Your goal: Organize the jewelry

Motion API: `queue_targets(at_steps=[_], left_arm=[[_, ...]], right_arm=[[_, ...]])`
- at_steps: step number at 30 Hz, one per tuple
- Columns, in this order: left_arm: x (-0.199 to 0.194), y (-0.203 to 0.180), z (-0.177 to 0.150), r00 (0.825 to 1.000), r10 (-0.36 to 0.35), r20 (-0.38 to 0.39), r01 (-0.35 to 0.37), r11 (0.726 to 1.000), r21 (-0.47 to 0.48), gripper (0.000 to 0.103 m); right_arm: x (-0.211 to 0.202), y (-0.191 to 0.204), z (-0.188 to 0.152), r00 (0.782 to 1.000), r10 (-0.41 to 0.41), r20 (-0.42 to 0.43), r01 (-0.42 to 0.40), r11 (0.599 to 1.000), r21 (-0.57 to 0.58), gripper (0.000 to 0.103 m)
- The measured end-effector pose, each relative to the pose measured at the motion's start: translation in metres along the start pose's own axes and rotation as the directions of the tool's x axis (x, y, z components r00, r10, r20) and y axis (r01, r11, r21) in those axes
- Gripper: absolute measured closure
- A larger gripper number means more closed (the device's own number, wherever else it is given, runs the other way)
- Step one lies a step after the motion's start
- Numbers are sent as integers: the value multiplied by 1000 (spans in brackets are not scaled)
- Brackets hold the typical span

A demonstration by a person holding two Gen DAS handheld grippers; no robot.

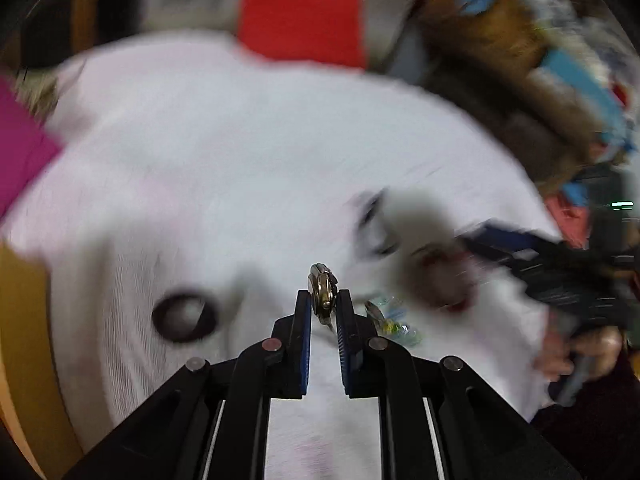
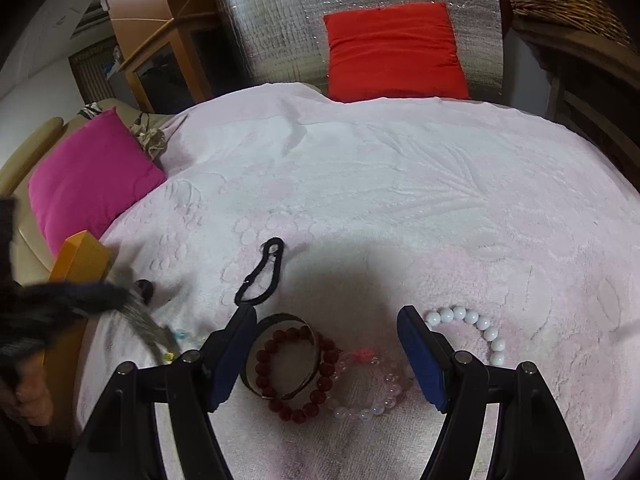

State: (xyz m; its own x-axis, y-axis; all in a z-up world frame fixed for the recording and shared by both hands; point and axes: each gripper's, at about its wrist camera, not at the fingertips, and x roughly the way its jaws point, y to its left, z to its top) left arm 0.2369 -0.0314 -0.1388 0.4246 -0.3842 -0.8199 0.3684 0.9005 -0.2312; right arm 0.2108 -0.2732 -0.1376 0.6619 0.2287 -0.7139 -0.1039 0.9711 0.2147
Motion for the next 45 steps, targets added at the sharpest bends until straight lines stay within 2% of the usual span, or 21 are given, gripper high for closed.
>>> queue_targets(at_steps=[1, 3, 5, 6, 8, 9, 10, 11, 13, 15, 17, 18, 19, 20, 21, 22, 24, 27, 34, 40, 45], left_arm=[[0, 3, -1, 1000, -25, 3, 25, 1000, -14, 91], [-18, -3, 1, 992, -95, 85, 94, 995, 14, 91], [-25, -9, 0, 988, -79, 131, 72, 996, 53, 90], [-19, -8, 0, 993, -46, 107, 42, 998, 43, 90], [-10, -1, 1, 997, -42, 72, 44, 999, -19, 91], [-20, 0, 2, 989, -95, 114, 99, 994, -37, 91], [-37, -5, 2, 971, -153, 184, 158, 987, -13, 91], [-55, -13, 0, 950, -172, 261, 168, 985, 36, 91], [-68, -19, -3, 933, -177, 313, 161, 984, 77, 90], [-54, -17, -5, 950, -191, 249, 182, 981, 60, 91], [-37, -11, -6, 978, -102, 180, 99, 995, 21, 94], [-37, -9, -7, 976, -124, 180, 124, 992, 11, 96], [-46, -8, -8, 959, -184, 213, 186, 982, 14, 97], [-57, -12, -9, 946, -203, 252, 199, 979, 41, 97], [-67, -17, -10, 939, -174, 297, 156, 984, 84, 97], [-65, -20, -5, 943, -139, 301, 117, 989, 90, 96], [-44, -8, -5, 971, -118, 206, 117, 993, 18, 97], [-30, 4, -6, 988, -49, 144, 54, 998, -29, 97], [-10, 18, -2, 998, 25, 65, -20, 996, -88, 94], [-1, 11, 1, 1000, 6, 17, -5, 997, -73, 94], [13, 0, -3, 1000, -3, -27, 2, 999, -35, 94]], right_arm=[[-1, 0, 0, 1000, 2, 3, -2, 1000, 1, 27], [-3, 1, 1, 1000, 8, 14, -8, 1000, -2, 27], [-5, 3, 2, 1000, 20, 22, -20, 1000, -3, 27], [-5, 4, 1, 1000, 21, 20, -21, 1000, -5, 27], [-2, 5, 0, 1000, 12, 4, -12, 1000, -14, 27], [-1, 4, -1, 1000, 11, -3, -11, 1000, -16, 27], [-1, 4, -1, 1000, 14, -4, -14, 1000, -15, 27], [-2, 3, -1, 1000, 16, 1, -16, 1000, -14, 27], [-2, 3, -1, 1000, 13, 7, -13, 1000, -11, 27], [-1, 3, -1, 1000, 13, 2, -13, 1000, -9, 27], [1, 4, -1, 1000, 10, -4, -10, 1000, -16, 27], [1, 4, -1, 1000, 8, -4, -8, 1000, -16, 27], [1, 4, 0, 1000, 10, -2, -10, 1000, -12, 27], [1, 3, 0, 1000, 14, 1, -14, 1000, -6, 27], [1, 4, 1, 1000, 15, 1, -15, 1000, -2, 27], [2, 3, 1, 1000, 15, -2, -15, 1000, 1, 27], [5, 3, 0, 1000, 15, -16, -15, 1000, 2, 27], [5, 2, 0, 1000, 9, -26, -9, 1000, -6, 27], [9, -4, -2, 998, 22, -61, -22, 1000, 10, 27], [-7, 7, 0, 998, 64, 12, -64, 998, -20, 27], [7, 4, -1, 999, 21, -50, -21, 1000, 1, 27]])
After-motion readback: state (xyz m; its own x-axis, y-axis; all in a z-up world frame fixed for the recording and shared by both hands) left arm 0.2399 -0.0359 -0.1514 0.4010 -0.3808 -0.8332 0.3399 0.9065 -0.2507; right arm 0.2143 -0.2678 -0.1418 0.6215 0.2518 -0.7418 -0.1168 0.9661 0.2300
